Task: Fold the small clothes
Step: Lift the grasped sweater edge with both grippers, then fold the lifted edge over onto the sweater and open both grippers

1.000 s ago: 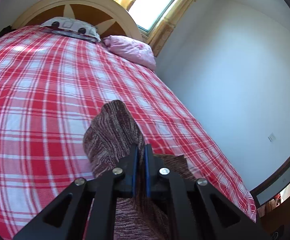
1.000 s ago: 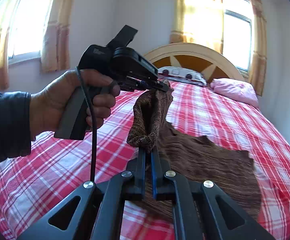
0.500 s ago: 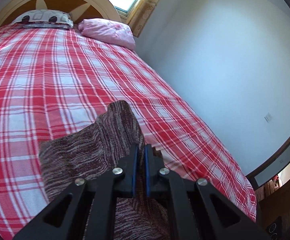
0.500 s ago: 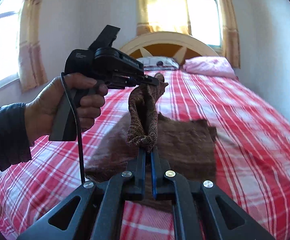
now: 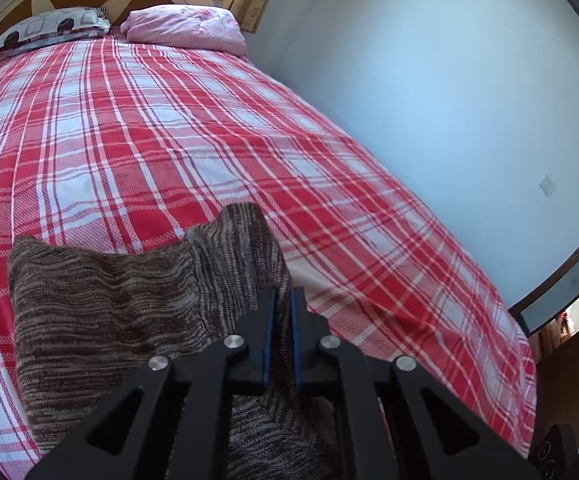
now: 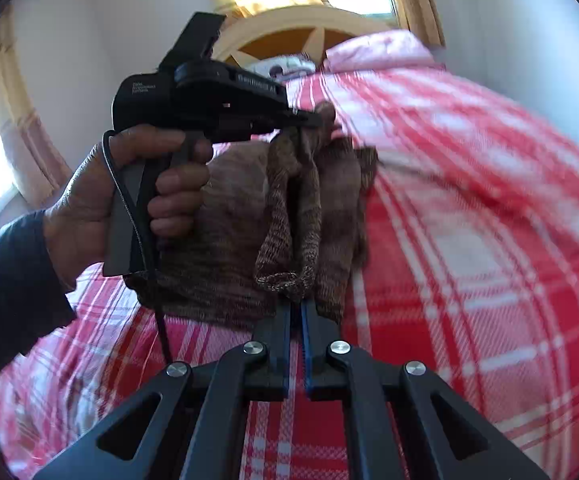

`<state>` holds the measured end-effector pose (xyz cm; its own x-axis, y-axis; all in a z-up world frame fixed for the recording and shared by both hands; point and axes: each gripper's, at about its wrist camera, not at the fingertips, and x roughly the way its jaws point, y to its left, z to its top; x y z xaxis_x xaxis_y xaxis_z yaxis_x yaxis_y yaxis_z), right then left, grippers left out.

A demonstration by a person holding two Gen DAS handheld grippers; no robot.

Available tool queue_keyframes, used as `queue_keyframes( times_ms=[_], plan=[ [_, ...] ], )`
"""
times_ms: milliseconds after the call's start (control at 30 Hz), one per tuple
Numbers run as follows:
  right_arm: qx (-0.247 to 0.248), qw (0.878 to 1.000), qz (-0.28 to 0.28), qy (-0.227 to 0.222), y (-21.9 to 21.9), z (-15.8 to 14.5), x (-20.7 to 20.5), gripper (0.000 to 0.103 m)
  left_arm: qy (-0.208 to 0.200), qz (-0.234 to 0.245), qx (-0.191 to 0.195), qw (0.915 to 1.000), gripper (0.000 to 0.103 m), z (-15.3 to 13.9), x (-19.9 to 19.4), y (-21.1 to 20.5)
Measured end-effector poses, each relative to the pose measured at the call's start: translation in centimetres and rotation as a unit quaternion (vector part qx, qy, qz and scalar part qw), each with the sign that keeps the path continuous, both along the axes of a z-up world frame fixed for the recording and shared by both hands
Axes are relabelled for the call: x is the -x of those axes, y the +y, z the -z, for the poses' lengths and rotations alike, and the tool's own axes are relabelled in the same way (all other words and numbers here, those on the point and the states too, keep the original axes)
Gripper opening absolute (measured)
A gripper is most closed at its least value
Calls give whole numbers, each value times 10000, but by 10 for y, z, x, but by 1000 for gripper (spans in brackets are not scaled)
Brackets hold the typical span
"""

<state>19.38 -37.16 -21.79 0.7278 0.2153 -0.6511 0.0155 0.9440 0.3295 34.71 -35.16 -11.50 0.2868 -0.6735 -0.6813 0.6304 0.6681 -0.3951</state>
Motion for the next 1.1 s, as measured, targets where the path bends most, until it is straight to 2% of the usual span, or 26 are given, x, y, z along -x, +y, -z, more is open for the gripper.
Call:
queue_keyframes(
  times_ms=[67, 133, 167, 200, 233, 300, 400, 433, 467, 533, 567, 633, 733, 767, 867, 1000, 1033, 1067, 1100],
  plan=[
    [-236, 9997, -3, 104, -6, 6, 0, 4, -101, 65, -17, 9999, 10, -6, 6, 0],
    [-431, 9989, -38, 165, -11, 8, 0, 4, -369, 196, -54, 9991, 15, -18, 18, 4],
    [-509, 9986, -54, 165, -13, 9, 1, 4, -516, 244, -70, 9983, 22, -24, 25, 8],
    [-551, 9984, -60, 146, -13, 9, 2, 4, -672, 250, -110, 9974, 36, -31, 34, 15],
    [-577, 9982, -70, 146, -14, 9, 2, 4, -774, 294, -93, 9965, 43, -35, 41, 23],
    [-566, 9983, -42, 116, -16, 9, 4, 4, -1072, 337, -106, 9936, 65, -40, 59, 44],
    [-107, 9997, 237, -9, -15, 0, 10, 8, -1253, 204, -364, 9912, 66, -33, 80, 74],
    [158, 9992, 361, -82, -12, -5, 12, 23, -1282, 113, -460, 9906, 66, -28, 85, 84],
    [298, 9987, 382, -166, -9, -10, 14, 48, -1312, 16, -531, 9899, 66, -23, 89, 95],
    [380, 9970, 450, -511, -6, -23, 20, 67, -1382, -206, -785, 9871, 66, -10, 98, 115],
    [390, 9960, 453, -660, -4, -29, 22, 68, -1435, -308, -878, 9853, 66, -5, 104, 123],
    [455, 9948, 377, -824, 2, -38, 21, 68, -1413, -399, -827, 9857, 67, 3, 116, 138],
    [291, 9955, 225, -870, 9, -41, 13, 68, -1352, -483, -779, 9866, 75, 13, 134, 153],
    [283, 9958, 204, -849, 12, -39, 8, 68, -1389, -519, -873, 9851, 79, 17, 141, 152],
    [409, 9961, 246, -747, 17, -31, -9, 68, -1528, -547, -1385, 9770, 80, 27, 144, 138],
    [421, 9972, 276, -554, 16, -14, -22, 68, -1498, -731, -1598, 9730, 81, 29, 135, 135],
    [458, 9973, 252, -516, 17, -11, -23, 68, -1503, -886, -1644, 9708, 81, 30, 133, 139],
    [436, 9979, 222, -420, 15, -7, -26, 68, -1382, -1237, -1810, 9658, 84, 31, 124, 144],
    [347, 9986, 227, -314, 11, -3, -28, 68, -1216, -1428, -1943, 9628, 90, 36, 121, 153]
  ],
)
